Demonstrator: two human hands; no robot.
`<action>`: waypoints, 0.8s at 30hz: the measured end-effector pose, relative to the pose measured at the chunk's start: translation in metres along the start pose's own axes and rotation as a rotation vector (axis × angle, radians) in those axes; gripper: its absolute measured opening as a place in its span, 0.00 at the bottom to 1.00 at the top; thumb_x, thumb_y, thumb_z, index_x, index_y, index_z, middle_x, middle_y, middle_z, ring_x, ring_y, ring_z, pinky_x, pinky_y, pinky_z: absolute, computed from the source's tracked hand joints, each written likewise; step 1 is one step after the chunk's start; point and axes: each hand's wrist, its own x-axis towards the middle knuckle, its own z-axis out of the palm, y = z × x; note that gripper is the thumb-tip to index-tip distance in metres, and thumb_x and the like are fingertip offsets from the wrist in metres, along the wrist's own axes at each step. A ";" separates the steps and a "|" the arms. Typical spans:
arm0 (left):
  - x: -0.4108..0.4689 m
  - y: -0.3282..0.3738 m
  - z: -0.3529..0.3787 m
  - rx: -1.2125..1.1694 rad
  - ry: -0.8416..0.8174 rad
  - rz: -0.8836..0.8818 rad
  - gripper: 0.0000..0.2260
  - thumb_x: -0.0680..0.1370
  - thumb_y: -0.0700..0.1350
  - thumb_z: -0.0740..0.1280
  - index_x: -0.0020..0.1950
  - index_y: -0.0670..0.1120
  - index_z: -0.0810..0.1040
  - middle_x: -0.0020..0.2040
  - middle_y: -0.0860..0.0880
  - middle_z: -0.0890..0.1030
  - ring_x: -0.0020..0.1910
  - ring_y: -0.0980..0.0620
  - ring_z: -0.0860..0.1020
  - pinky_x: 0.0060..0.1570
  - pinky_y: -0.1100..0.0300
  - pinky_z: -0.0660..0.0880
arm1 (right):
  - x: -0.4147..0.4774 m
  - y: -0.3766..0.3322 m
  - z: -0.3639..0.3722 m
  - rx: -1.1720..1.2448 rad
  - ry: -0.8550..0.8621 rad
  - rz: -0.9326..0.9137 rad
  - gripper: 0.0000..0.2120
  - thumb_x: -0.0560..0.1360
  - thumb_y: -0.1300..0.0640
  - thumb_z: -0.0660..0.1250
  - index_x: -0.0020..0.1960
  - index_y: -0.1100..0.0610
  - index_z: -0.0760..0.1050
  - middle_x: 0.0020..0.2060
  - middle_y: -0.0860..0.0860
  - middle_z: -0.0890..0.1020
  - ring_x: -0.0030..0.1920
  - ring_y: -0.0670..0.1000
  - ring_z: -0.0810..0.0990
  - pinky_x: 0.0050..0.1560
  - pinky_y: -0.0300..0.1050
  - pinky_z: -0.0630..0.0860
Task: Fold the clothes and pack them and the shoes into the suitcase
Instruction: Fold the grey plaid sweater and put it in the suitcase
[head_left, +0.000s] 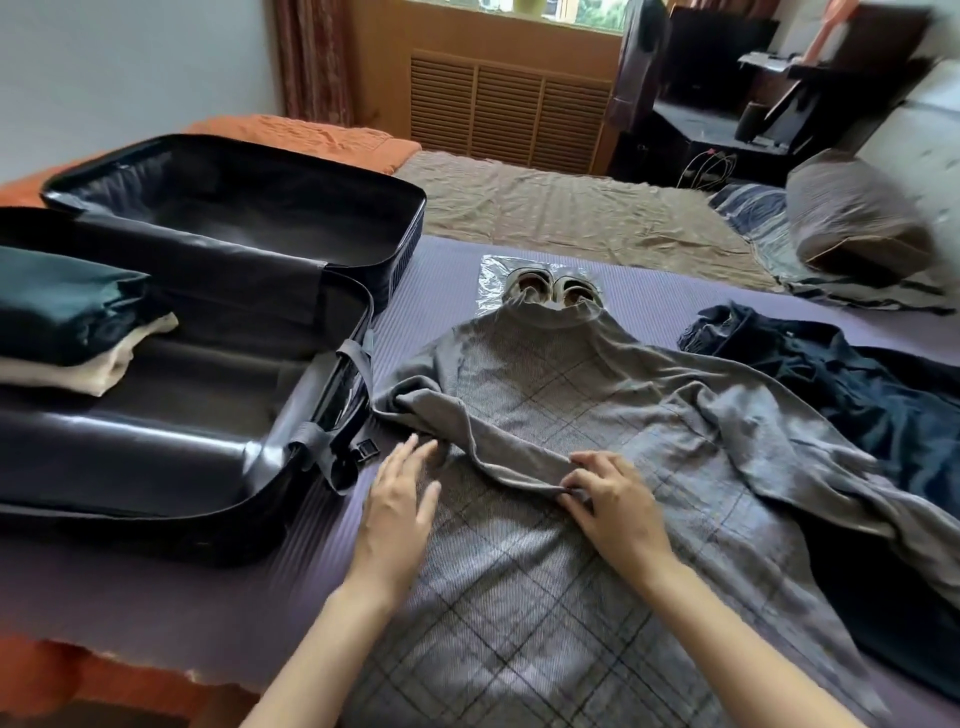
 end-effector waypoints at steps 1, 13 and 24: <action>0.013 -0.002 0.001 -0.005 0.009 0.004 0.20 0.78 0.37 0.65 0.69 0.43 0.70 0.70 0.45 0.68 0.72 0.48 0.64 0.71 0.60 0.56 | 0.001 0.004 -0.001 0.006 0.038 -0.028 0.03 0.71 0.54 0.73 0.43 0.53 0.81 0.53 0.48 0.81 0.55 0.52 0.78 0.54 0.52 0.77; 0.125 -0.022 0.006 0.191 0.028 0.140 0.09 0.69 0.39 0.74 0.47 0.50 0.82 0.48 0.51 0.81 0.53 0.48 0.77 0.61 0.47 0.68 | 0.072 0.062 -0.078 0.939 -0.247 0.658 0.07 0.77 0.58 0.66 0.47 0.60 0.81 0.41 0.57 0.83 0.41 0.54 0.80 0.48 0.51 0.77; 0.108 -0.023 0.007 0.169 -0.122 0.304 0.12 0.66 0.54 0.73 0.46 0.50 0.82 0.48 0.54 0.81 0.55 0.54 0.74 0.60 0.56 0.68 | 0.002 0.066 -0.009 0.100 -0.135 -0.143 0.24 0.70 0.33 0.60 0.57 0.46 0.77 0.57 0.42 0.78 0.58 0.45 0.74 0.62 0.41 0.70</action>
